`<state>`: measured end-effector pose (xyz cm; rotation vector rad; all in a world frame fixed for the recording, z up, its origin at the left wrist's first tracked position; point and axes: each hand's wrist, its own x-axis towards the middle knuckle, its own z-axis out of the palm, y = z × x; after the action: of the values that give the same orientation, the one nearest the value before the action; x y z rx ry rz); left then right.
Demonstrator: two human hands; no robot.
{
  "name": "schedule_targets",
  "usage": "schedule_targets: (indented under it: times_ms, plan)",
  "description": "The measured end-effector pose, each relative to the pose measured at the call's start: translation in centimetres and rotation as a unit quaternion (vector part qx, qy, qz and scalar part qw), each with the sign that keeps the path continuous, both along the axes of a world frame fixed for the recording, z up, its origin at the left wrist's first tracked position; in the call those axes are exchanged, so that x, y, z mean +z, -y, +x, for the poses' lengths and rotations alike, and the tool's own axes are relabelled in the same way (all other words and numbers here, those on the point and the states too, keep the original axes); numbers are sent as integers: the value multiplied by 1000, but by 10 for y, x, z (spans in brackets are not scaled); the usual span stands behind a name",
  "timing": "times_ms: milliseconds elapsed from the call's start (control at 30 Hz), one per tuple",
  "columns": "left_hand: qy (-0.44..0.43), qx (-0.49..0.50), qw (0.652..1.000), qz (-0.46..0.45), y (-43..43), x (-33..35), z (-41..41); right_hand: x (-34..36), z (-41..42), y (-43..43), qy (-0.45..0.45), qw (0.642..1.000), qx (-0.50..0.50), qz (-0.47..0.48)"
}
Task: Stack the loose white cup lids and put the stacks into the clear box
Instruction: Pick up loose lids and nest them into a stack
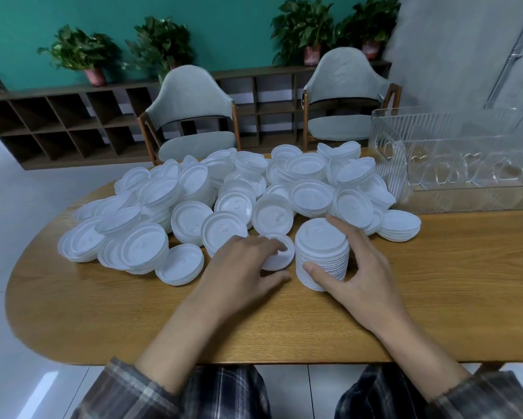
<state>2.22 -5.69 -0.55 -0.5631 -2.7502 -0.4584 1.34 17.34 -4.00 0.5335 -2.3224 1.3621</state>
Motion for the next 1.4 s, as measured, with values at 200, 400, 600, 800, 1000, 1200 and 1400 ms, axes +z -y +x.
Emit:
schedule_targets:
  times_ms: [200,400,600,800,1000,1200,1400]
  plan:
    - [-2,-9,1000,-17,-9,-6,-3,0,1,-1,12,1000,-3,2]
    - [34,22,987,158,-6,-1,-4,1,1,-1,18,1000,3,3]
    - [-3,71,930,360,-13,11,-3,3,2,1,8,1000,13,-8]
    - [79,63,833,543,-20,28,0,2,1,1,16,1000,21,-15]
    - [125,53,857,497,-28,23,1,4,0,1,30,999,39,-16]
    - [98,78,891,436,-38,19,6,5,1,1,27,998,48,-21]
    - [66,82,919,380,-38,17,7,5,1,1,38,998,52,-21]
